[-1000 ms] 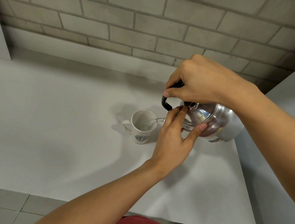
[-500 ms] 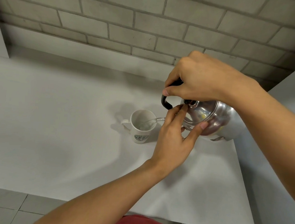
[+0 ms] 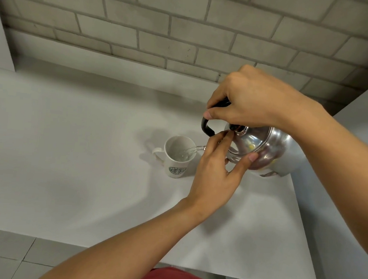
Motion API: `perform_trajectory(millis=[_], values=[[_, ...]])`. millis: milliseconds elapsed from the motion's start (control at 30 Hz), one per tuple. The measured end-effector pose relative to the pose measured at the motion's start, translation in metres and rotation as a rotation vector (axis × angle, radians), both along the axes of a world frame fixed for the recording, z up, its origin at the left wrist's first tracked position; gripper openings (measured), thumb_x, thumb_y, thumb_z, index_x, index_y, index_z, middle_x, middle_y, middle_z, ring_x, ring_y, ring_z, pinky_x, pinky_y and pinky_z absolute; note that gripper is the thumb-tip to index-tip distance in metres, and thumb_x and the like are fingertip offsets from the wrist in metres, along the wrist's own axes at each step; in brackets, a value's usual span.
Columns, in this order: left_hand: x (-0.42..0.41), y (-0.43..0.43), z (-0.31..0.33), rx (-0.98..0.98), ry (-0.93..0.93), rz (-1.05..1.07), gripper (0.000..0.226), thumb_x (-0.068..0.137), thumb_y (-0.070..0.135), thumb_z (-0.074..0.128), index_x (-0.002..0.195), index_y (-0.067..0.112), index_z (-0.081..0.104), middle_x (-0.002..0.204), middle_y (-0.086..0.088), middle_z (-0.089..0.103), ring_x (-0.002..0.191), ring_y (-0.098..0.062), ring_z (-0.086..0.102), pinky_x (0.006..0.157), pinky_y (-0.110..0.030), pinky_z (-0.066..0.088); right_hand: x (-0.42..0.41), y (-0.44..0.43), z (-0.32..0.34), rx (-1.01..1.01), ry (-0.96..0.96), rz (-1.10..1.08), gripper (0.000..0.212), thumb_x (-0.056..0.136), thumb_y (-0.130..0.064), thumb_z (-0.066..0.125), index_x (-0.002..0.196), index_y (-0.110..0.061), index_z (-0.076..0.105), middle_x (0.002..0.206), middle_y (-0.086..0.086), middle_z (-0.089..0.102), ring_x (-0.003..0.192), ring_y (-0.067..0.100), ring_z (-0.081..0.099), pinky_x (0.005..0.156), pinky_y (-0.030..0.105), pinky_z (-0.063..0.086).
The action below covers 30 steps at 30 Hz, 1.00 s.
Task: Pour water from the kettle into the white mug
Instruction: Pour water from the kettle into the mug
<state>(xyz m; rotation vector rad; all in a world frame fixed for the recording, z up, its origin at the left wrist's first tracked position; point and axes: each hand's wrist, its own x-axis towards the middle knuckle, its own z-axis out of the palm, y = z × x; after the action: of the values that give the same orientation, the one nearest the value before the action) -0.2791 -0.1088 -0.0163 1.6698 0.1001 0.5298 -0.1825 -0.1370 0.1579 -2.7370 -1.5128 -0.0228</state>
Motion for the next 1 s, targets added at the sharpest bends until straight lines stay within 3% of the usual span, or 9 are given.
perform_trajectory(millis=[100, 233, 333, 467, 600, 733, 800, 900, 1000], values=[[-0.002, 0.003, 0.000, 0.089, 0.025, -0.005, 0.064, 0.097, 0.053, 0.064, 0.151, 0.022, 0.048, 0.147, 0.010, 0.045, 0.135, -0.007, 0.050, 0.107, -0.035, 0.053, -0.001, -0.007, -0.002, 0.042, 0.000, -0.004, 0.023, 0.094, -0.046, 0.070, 0.103, -0.031, 0.084, 0.084, -0.010, 0.080, 0.074, 0.013, 0.067, 0.068, 0.037, 0.056], [-0.005, 0.010, 0.002, 0.245, 0.061, -0.034, 0.065, 0.098, 0.053, 0.063, 0.152, 0.021, 0.046, 0.150, 0.009, 0.043, 0.136, -0.007, 0.047, 0.109, -0.012, 0.037, -0.001, -0.024, -0.008, 0.174, 0.009, -0.017, 0.025, 0.094, -0.047, 0.070, 0.105, -0.030, 0.084, 0.093, -0.004, 0.084, 0.086, 0.020, 0.075, 0.077, 0.044, 0.059], [-0.006, 0.015, 0.006, 0.375, 0.067, -0.056, 0.065, 0.098, 0.050, 0.063, 0.152, 0.018, 0.047, 0.151, 0.003, 0.046, 0.138, -0.017, 0.049, 0.112, -0.026, 0.042, 0.001, -0.041, -0.016, 0.298, 0.011, -0.058, 0.026, 0.093, -0.045, 0.073, 0.106, -0.026, 0.084, 0.100, -0.006, 0.084, 0.091, 0.015, 0.077, 0.083, 0.040, 0.059], [-0.005, 0.022, 0.010, 0.583, 0.080, -0.073, 0.066, 0.098, 0.052, 0.063, 0.150, 0.016, 0.048, 0.151, 0.000, 0.048, 0.133, -0.027, 0.053, 0.107, -0.042, 0.048, 0.003, -0.067, -0.036, 0.500, 0.073, -0.147, 0.023, 0.090, -0.044, 0.076, 0.104, -0.028, 0.084, 0.098, -0.019, 0.079, 0.092, -0.008, 0.071, 0.083, 0.009, 0.051], [-0.009, 0.028, 0.014, 0.673, 0.058, -0.096, 0.057, 0.096, 0.051, 0.065, 0.142, 0.017, 0.057, 0.145, 0.001, 0.053, 0.128, -0.026, 0.058, 0.099, -0.044, 0.054, 0.003, -0.092, -0.062, 0.720, 0.120, -0.218, 0.026, 0.089, -0.044, 0.079, 0.106, -0.027, 0.084, 0.097, -0.019, 0.078, 0.099, -0.003, 0.073, 0.084, 0.014, 0.055], [-0.010, 0.034, 0.015, 0.560, -0.029, -0.006, 0.028, 0.099, 0.046, 0.063, 0.111, 0.022, 0.057, 0.109, 0.011, 0.055, 0.092, -0.006, 0.058, 0.077, -0.027, 0.051, 0.001, -0.112, -0.080, 0.968, 0.229, -0.301, 0.018, 0.084, -0.046, 0.082, 0.100, -0.037, 0.083, 0.091, -0.019, 0.080, 0.091, -0.001, 0.076, 0.083, 0.021, 0.057], [-0.004, 0.035, 0.018, 0.501, -0.030, 0.016, 0.029, 0.101, 0.045, 0.060, 0.119, 0.025, 0.049, 0.113, 0.014, 0.049, 0.095, -0.004, 0.056, 0.079, -0.024, 0.051, 0.000, -0.119, -0.087, 1.037, 0.277, -0.316, 0.015, 0.084, -0.045, 0.083, 0.098, -0.040, 0.083, 0.093, -0.017, 0.082, 0.092, 0.001, 0.078, 0.084, 0.025, 0.059], [0.009, 0.030, 0.026, 0.474, 0.054, -0.059, 0.050, 0.104, 0.047, 0.054, 0.147, 0.028, 0.040, 0.141, 0.009, 0.049, 0.124, -0.012, 0.058, 0.091, -0.040, 0.059, 0.001, -0.130, -0.094, 1.079, 0.318, -0.330, 0.017, 0.083, -0.044, 0.084, 0.098, -0.036, 0.084, 0.097, -0.018, 0.082, 0.093, 0.002, 0.078, 0.085, 0.025, 0.060], [0.021, 0.029, 0.029, 0.582, 0.098, -0.080, 0.051, 0.107, 0.043, 0.048, 0.154, 0.026, 0.041, 0.144, 0.004, 0.058, 0.127, -0.019, 0.060, 0.099, -0.043, 0.054, 0.001, -0.134, -0.104, 1.077, 0.352, -0.333, 0.018, 0.083, -0.043, 0.084, 0.099, -0.035, 0.084, 0.096, -0.020, 0.082, 0.093, 0.000, 0.078, 0.083, 0.020, 0.059]])
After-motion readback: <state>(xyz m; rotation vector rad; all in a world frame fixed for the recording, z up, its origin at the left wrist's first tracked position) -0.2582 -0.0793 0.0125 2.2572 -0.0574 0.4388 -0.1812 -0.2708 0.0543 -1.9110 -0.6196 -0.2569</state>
